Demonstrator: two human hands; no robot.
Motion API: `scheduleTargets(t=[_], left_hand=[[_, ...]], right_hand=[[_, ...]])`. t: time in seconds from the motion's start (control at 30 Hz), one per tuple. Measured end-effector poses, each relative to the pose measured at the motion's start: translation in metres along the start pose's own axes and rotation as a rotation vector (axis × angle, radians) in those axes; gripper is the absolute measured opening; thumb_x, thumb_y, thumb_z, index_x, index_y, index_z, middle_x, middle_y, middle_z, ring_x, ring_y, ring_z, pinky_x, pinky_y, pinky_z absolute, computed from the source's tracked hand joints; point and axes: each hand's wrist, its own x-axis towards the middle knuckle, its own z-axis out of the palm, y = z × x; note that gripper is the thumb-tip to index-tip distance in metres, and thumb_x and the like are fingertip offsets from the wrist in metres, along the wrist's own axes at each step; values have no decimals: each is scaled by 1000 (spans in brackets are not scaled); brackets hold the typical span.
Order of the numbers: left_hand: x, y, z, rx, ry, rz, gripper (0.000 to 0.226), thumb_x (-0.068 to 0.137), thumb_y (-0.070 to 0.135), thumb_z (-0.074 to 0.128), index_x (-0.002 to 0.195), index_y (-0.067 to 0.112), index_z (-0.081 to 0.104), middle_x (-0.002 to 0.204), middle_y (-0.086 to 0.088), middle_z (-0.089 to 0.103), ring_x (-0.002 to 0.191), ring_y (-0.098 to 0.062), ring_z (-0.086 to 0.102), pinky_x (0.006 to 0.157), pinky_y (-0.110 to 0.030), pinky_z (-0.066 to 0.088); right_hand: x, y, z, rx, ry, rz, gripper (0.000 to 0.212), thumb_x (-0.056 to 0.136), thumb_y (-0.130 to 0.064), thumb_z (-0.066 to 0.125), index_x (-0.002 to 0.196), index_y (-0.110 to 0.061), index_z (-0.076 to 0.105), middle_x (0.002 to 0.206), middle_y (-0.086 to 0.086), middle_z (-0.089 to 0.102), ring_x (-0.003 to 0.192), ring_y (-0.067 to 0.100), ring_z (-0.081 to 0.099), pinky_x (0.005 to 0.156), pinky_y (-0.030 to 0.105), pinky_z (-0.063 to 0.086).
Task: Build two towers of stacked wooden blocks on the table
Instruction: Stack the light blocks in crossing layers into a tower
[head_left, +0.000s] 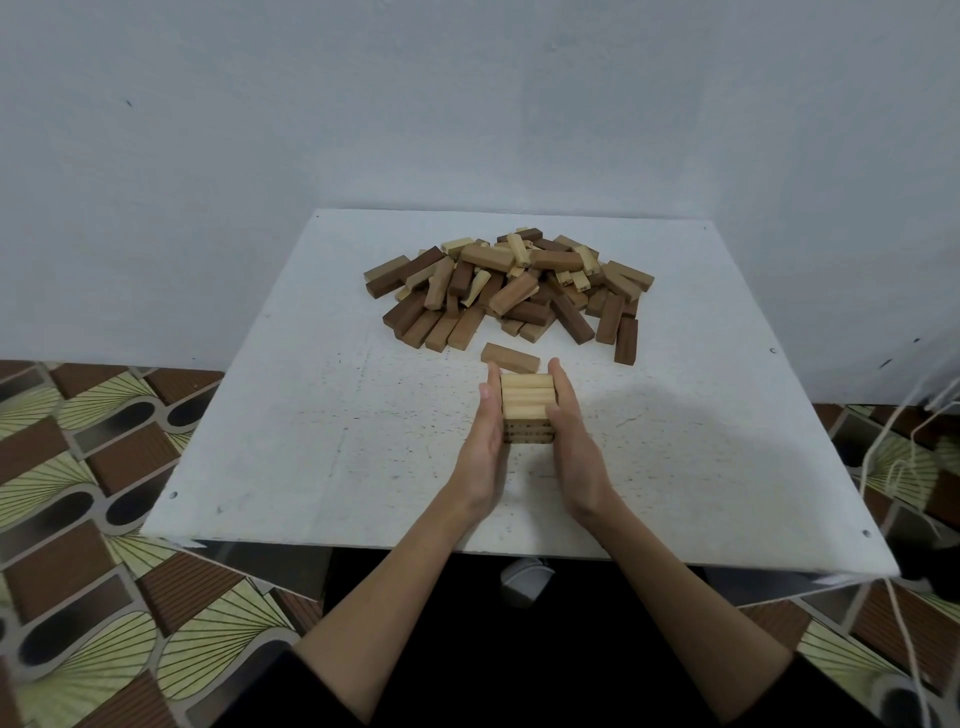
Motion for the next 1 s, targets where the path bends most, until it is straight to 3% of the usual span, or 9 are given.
scheduleTargets(t=[0.1,0.2,0.27,0.33,0.5,0.63,0.87,0.93,1.0], left_hand=[[9,-18,-14,38,17,-79,50,102,29,-5,150,21,4,157,-2,8,143,-14,19,107,-16,26],[15,-27,-19,62,-2,-49,56,98,45,6,150,26,9,148,5,31,133,-7,34,110,-22,25],[17,-30,-24,33,-13,-68,63,93,51,11,151,26,10,144,6,35,130,-4,37,111,-24,25],[20,-35,-26,82,-6,-44,67,90,53,13,151,25,10,145,5,36,131,-4,37,112,-24,26],[26,-44,-29,77,-24,-32,66,93,57,15,151,25,10,143,7,36,128,-2,38,111,-23,26],[29,-45,-30,67,-45,-33,59,96,48,10,150,26,10,139,13,35,117,11,40,97,-7,33],[32,-51,-32,28,-27,-43,55,99,45,8,151,26,10,135,15,37,118,6,40,103,-15,29],[31,-48,-32,25,-19,-38,59,98,50,12,151,25,10,145,9,34,125,0,39,105,-15,30],[30,-48,-33,29,-1,-24,71,96,59,21,152,18,12,152,-6,31,136,-14,36,114,-29,27]], right_hand=[[-24,-45,2,-108,73,38,69,89,-34,34,150,-31,2,149,-24,17,142,5,16,108,23,25],[-28,-52,-2,-86,23,11,79,78,-21,35,151,-20,5,156,-10,12,141,2,14,108,11,23],[-29,-54,-5,-77,26,-6,81,75,-20,35,151,-21,5,157,-7,12,141,4,15,98,-2,25],[-31,-55,-5,-97,-5,-8,82,74,-20,33,151,-20,5,157,-6,12,141,5,15,95,-4,25],[-31,-56,-4,-88,1,-33,78,78,-23,30,151,-19,3,158,-7,8,143,3,9,115,21,17],[-30,-55,-3,-102,6,-38,75,80,-23,29,151,-18,3,158,-7,7,143,4,8,118,27,14],[-30,-54,-2,-93,17,-47,75,81,-25,29,151,-18,3,158,-5,8,143,5,9,119,31,14],[-29,-54,-2,-79,10,-42,77,79,-24,30,151,-18,3,158,-5,8,143,5,10,117,25,17],[-28,-54,-3,-58,3,-28,80,77,-23,33,151,-20,4,158,-7,9,142,4,12,107,9,23]])
